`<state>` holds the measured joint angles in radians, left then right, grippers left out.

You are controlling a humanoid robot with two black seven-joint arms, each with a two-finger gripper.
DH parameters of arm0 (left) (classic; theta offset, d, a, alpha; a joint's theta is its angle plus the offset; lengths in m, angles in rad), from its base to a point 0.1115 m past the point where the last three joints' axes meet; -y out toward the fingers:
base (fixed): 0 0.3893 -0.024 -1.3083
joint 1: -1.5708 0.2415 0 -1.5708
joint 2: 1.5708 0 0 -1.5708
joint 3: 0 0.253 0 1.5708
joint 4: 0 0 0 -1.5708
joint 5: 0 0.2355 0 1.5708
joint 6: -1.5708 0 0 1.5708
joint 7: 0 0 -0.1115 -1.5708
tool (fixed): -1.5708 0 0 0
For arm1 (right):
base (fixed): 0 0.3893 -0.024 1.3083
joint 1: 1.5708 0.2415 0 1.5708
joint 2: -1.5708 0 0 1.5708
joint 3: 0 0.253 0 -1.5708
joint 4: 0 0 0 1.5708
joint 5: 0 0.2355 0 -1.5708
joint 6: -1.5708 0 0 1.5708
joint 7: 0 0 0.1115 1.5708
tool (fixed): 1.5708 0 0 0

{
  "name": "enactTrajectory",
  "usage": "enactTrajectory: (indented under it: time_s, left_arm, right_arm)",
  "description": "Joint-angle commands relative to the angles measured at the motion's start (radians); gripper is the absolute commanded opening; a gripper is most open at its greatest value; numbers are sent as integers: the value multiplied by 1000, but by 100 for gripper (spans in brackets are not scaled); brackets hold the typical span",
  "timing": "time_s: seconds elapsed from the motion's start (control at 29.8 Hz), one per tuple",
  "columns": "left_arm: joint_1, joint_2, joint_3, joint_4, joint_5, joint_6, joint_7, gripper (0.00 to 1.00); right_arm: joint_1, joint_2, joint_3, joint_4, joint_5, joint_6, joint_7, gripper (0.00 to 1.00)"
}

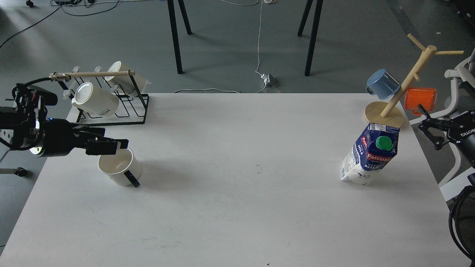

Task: Place cup and milk with both arms
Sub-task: 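Move the left gripper down toward the white mug on the table, then grasp the white mug rim with the left gripper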

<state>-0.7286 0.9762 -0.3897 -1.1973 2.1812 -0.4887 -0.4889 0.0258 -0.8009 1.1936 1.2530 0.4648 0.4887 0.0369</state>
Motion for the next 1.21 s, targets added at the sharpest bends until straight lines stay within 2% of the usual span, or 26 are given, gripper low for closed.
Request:
enactTrajectory:
  time_s: [0.0, 0.17, 0.4, 0.84, 1.07, 1.17]
  left_arm:
    - [3, -43, 18, 85, 0, 0, 0, 99]
    - [-5, -88, 78, 201, 0, 0, 0, 99]
    - [-3, -165, 91, 352, 0, 0, 0, 99]
    - [-3, -205, 89, 423, 0, 25, 0, 98]
    - [8, -206, 95, 423, 0, 116, 0, 83]
    - [6, -205, 144, 432, 0, 148, 0, 77]
  right_arm:
    - [-9, 0, 0, -1, 0, 0, 0, 98]
    - [-9, 0, 0, 0, 0, 0, 0, 98]
    - [-9, 0, -2, 3, 0, 0, 0, 98]
    - [-26, 0, -2, 8, 0, 0, 0, 98]
    - [-29, 0, -2, 6, 0, 0, 0, 98]
    - [-30, -1, 0, 6, 0, 0, 0, 98]
